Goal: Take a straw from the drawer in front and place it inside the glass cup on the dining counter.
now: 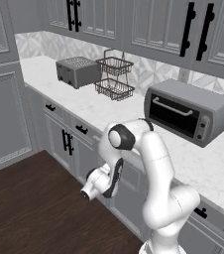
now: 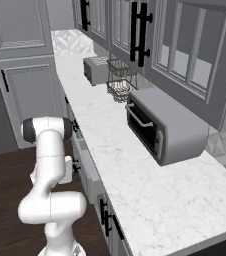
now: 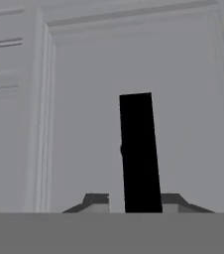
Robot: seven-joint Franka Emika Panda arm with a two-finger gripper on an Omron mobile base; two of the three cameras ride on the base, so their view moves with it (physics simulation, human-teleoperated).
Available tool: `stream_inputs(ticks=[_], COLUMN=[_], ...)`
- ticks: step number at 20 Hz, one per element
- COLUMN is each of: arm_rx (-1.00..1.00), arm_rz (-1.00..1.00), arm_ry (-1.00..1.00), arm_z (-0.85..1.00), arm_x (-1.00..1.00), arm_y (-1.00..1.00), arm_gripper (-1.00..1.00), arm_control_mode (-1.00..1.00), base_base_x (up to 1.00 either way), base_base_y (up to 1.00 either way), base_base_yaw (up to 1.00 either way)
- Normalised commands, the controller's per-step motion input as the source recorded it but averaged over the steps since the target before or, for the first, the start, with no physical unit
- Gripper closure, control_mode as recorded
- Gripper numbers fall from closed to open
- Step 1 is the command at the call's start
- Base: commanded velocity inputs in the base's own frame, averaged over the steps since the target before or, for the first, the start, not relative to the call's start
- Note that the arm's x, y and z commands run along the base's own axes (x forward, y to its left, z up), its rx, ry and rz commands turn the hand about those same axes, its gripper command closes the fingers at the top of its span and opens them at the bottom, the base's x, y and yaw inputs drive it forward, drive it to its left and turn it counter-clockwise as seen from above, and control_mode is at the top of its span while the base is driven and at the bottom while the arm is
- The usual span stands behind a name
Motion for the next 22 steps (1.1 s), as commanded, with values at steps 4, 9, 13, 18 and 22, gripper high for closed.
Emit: stream_inputs(ticks=[4,9,13,18,22], arm_rx=[0.02,0.0,0.0,0.0,0.0], arm_rz=[0.05,0.02,0.01,0.02,0.04], arm_ry=[0.21,0.21,0.17,0.08,0.0], arm_z=[0.0,0.0,0.0,-0.05,-0.04], arm_x=[-0.21,-0.29,-0.35,-0.49,-0.6], arm_y=[1.0,1.0,1.0,1.0,1.0], arm_gripper=[1.0,1.0,1.0,1.0,-1.0], arm_control_mode=[-1.0,-1.0,-1.0,-1.0,-1.0], base_base_x=[0.0,0.0,0.0,0.0,0.0], base_base_y=[0.0,0.0,0.0,0.0,0.0], base_base_yaw=[0.0,0.0,0.0,0.0,0.0])
